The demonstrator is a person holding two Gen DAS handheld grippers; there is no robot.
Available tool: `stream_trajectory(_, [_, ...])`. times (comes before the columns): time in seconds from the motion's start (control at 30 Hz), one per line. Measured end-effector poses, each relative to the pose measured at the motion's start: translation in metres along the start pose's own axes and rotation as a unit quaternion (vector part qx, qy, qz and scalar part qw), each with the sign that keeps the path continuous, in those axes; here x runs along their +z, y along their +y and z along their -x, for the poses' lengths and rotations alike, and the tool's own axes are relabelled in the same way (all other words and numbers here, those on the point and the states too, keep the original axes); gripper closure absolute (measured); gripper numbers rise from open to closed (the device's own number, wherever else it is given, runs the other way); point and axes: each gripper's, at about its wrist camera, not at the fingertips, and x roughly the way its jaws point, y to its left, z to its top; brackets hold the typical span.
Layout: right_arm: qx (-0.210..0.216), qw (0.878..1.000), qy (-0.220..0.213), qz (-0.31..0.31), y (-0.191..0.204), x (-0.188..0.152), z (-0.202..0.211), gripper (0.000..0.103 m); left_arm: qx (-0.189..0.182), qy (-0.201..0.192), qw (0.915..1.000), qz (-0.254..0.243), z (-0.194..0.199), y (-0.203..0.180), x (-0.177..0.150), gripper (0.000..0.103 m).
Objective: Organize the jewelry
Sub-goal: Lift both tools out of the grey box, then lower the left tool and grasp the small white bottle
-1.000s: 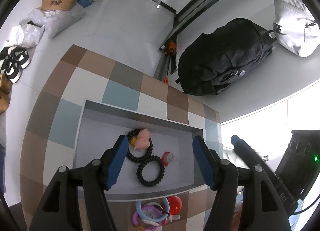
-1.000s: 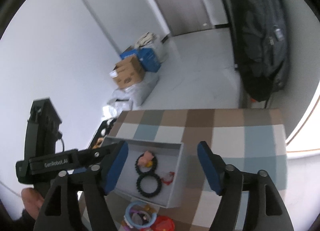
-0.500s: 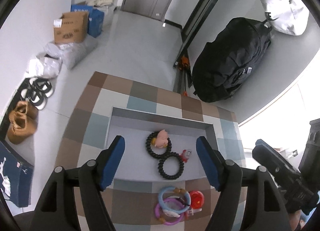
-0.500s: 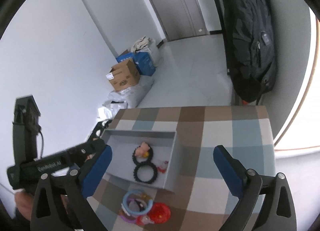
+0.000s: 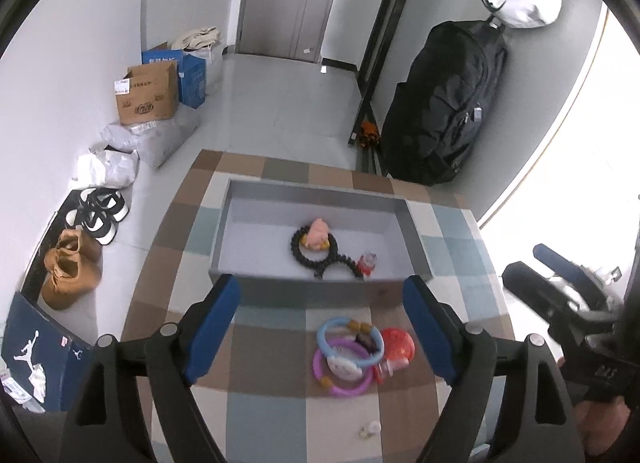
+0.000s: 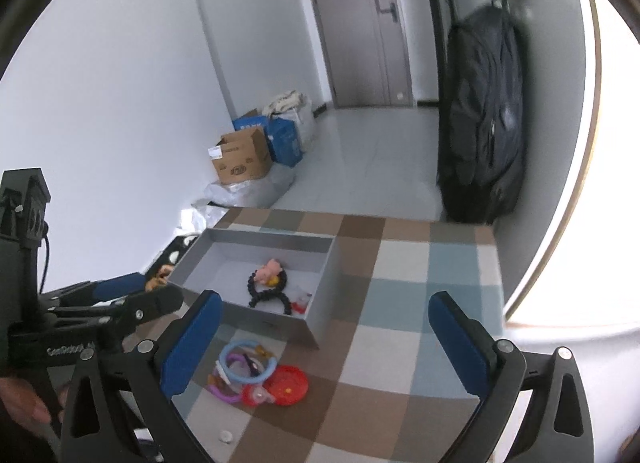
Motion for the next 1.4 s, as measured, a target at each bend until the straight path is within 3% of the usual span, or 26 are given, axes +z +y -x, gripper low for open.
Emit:
stream_trajectory(0.23, [0.005, 1.000, -0.008, 0.014, 0.003, -0.010, 0.013, 0.000, 0.000, 0.027, 0.9996, -0.006, 0.002, -0.009, -0.031, 0.022])
stream_trajectory(0.43, [0.002, 1.000, 0.007, 0.022, 0.001, -0.016, 0.013, 0.000, -0.021, 0.080, 0.9966, 0.002, -0.008, -0.013, -0.054, 0.022])
stream_trajectory(0.57, [0.009, 1.000, 0.010, 0.017, -0.001, -0.018, 0.014, 0.000, -0.015, 0.109, 0.9939, -0.012, -0.015, -0.022, -0.065, 0.023])
stream_trajectory(0.93, [0.010, 0.999, 0.038, 0.020, -0.002, -0.026, 0.012, 0.000, -0.007, 0.128, 0.9900, -0.060, -0.021, -0.037, -0.081, 0.024])
stream_trajectory(1.1, [0.011, 0.998, 0.054, 0.001, -0.009, -0.029, 0.011, 0.000, -0.022, 0.144, 0.9875, -0.061, -0.027, -0.038, -0.087, 0.050])
stream_trajectory(1.33, [0.000, 0.998, 0.061, -0.006, -0.013, -0.030, 0.008, 0.000, 0.003, 0.140, 0.9855, -0.096, -0.027, -0.048, -0.094, 0.057])
stream_trajectory(1.4, [-0.001, 0.998, 0.064, -0.009, -0.015, -0.030, 0.007, 0.000, 0.025, 0.135, 0.9846, -0.109, -0.026, -0.051, -0.096, 0.073])
